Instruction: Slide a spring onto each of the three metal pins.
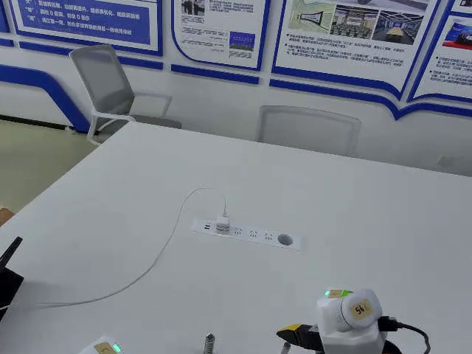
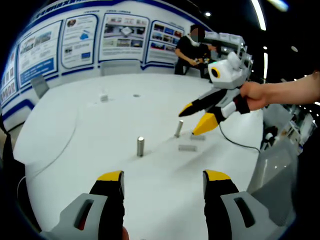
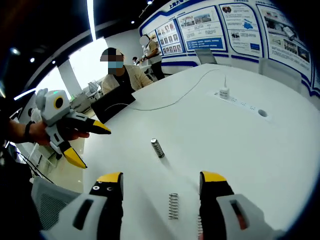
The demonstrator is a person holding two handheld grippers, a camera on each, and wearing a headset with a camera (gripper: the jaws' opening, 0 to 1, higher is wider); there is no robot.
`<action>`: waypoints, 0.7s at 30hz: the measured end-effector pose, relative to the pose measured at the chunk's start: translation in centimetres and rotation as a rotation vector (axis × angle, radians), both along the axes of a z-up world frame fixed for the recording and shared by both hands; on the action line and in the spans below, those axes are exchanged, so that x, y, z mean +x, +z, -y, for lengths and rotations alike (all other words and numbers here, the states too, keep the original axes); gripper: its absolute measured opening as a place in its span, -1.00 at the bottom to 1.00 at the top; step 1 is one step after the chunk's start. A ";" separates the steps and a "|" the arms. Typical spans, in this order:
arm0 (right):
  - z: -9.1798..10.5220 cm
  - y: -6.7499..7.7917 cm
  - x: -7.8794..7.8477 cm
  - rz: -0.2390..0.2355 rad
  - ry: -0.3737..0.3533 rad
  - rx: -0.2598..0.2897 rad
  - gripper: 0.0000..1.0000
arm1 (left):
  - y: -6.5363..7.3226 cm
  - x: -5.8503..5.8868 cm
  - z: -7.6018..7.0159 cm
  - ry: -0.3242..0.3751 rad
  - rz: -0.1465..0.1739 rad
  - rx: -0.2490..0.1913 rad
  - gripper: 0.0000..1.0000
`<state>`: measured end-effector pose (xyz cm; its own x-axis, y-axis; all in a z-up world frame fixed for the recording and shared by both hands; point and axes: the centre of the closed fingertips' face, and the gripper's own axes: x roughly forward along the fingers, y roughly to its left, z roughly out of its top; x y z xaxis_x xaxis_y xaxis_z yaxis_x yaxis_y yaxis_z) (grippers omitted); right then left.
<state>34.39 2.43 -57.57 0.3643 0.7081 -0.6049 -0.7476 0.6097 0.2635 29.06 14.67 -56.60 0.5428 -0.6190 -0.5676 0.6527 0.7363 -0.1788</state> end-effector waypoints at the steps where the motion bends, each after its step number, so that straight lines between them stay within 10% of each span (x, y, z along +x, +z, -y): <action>1: 0.2 -0.1 -0.2 0.000 -0.005 0.000 0.27 | 0.0 0.0 0.1 -0.001 -0.001 0.000 0.30; 21: 6.5 -1.0 -3.8 -0.003 -0.162 0.027 0.43 | -0.4 -0.1 1.3 -0.026 -0.012 0.018 0.32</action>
<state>30.58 -4.12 -58.56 0.4731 0.6563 -0.5878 -0.6391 0.7149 0.2838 28.95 13.37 -57.02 0.5197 -0.6227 -0.5849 0.6696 0.7221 -0.1738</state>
